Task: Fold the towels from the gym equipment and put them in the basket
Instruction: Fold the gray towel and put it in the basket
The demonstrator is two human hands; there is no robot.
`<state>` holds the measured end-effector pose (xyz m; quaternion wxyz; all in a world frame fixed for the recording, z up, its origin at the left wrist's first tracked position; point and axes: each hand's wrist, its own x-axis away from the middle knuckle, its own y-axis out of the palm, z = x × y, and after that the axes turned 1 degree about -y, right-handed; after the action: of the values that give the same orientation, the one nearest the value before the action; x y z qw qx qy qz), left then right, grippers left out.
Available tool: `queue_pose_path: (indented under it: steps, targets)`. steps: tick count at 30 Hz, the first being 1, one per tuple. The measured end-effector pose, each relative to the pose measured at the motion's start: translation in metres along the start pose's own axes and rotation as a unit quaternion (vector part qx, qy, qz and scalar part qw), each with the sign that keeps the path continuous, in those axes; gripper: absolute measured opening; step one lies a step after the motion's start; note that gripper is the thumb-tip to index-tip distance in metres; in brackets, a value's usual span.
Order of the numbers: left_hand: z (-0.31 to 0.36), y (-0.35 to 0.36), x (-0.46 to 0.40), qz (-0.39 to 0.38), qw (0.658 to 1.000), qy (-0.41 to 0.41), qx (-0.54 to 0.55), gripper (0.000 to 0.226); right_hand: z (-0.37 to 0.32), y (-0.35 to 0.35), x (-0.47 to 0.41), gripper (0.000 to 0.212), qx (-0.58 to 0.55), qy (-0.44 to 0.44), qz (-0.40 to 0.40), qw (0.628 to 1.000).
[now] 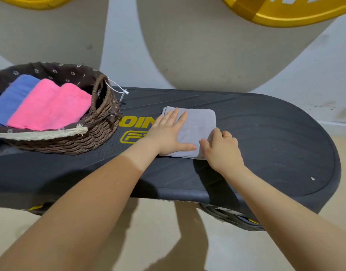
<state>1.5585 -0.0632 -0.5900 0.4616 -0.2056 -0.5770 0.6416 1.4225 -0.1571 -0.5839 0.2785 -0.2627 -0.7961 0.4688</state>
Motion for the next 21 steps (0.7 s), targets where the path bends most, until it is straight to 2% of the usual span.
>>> queue_pose_path:
  steps: [2,6,9,14,17,21]
  targets:
    - [0.006,0.005,0.005,0.027,0.999,-0.009,-0.015,0.086,-0.011,0.000,-0.001,0.056,-0.116,0.067,0.016,0.991]
    - [0.009,0.010,0.013,0.042,0.998,0.015,-0.046,0.071,-0.015,-0.008,-0.012,0.048,-0.319,0.184,-0.023,0.929]
    - [0.014,0.007,0.017,0.029,0.999,0.031,-0.022,0.068,-0.005,-0.025,-0.016,0.034,-0.267,0.167,-0.072,0.946]
    - [0.054,0.007,0.009,0.028,0.999,0.000,0.042,0.056,0.022,-0.056,-0.009,0.035,-0.176,0.145,-0.107,0.968]
    - [0.070,0.016,0.003,0.028,0.999,-0.007,-0.044,0.074,0.037,-0.061,-0.005,0.037,-0.168,0.135,-0.115,0.970]
    - [0.069,0.019,0.001,0.037,0.996,-0.030,-0.079,0.095,0.039,-0.059,-0.003,0.043,-0.200,0.094,-0.099,0.970]
